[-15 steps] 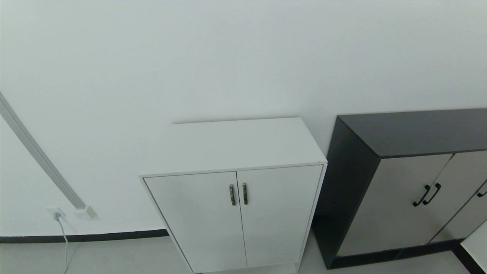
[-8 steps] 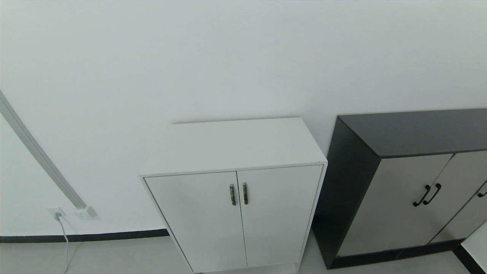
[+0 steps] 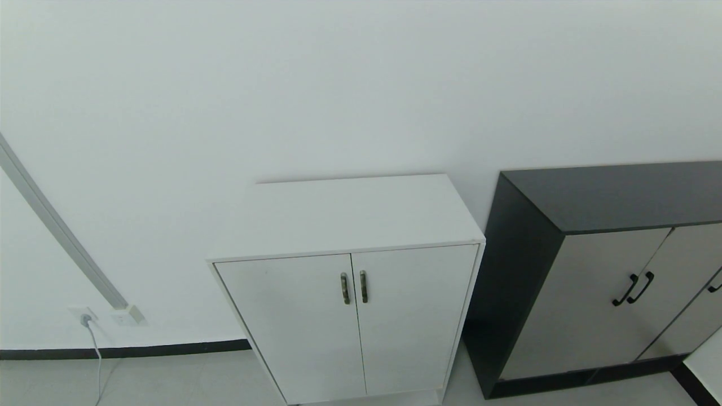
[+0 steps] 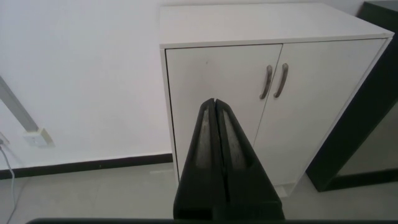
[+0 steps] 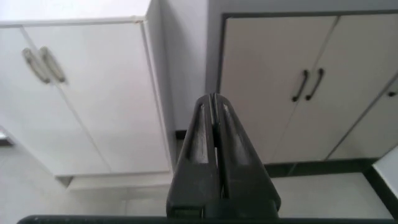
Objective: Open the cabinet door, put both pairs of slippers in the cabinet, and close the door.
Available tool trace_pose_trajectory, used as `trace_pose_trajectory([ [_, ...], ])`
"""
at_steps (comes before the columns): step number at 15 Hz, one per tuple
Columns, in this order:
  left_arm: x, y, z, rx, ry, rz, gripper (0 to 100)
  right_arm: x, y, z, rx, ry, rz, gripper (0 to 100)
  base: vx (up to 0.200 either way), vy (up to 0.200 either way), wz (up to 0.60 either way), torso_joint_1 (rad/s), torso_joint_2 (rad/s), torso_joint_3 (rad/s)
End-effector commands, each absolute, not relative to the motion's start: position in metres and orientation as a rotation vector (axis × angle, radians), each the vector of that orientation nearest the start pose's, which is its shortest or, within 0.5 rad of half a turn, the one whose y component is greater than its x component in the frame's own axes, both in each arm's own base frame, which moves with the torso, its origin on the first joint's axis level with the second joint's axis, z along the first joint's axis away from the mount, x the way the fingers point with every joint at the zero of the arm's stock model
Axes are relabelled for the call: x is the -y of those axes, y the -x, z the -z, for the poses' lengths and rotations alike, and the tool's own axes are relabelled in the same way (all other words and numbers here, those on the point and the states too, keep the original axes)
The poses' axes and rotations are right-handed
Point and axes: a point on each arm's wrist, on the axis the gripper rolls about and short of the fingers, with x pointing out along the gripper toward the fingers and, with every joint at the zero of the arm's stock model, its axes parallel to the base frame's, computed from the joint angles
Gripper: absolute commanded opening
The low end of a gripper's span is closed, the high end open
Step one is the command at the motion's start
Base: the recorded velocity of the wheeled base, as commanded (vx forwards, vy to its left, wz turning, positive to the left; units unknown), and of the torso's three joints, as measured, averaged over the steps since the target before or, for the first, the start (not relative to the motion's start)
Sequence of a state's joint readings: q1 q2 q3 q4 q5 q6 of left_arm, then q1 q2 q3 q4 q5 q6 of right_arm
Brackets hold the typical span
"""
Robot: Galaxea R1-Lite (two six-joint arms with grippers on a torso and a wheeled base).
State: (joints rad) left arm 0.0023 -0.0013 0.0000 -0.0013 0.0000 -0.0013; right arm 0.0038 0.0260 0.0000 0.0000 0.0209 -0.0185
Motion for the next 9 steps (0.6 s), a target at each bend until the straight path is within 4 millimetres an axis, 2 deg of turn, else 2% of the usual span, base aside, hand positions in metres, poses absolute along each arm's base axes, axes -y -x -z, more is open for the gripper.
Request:
trace_pose_trajectory([
  [1, 0.0001, 0.0228, -0.0756, 0.002, 0.000, -0.003, 0, -0.0004, 0.0228, -0.0755, 0.000, 0.015, -0.025, 0, 0.000, 0.000, 0.00, 0.000, 0.00, 0.000],
  [9, 0.0001, 0.0228, -0.0756, 0.002, 0.000, -0.003, 0, -0.0003, 0.0228, -0.0755, 0.000, 0.000, -0.018, 0, 0.000, 0.000, 0.00, 0.000, 0.00, 0.000],
])
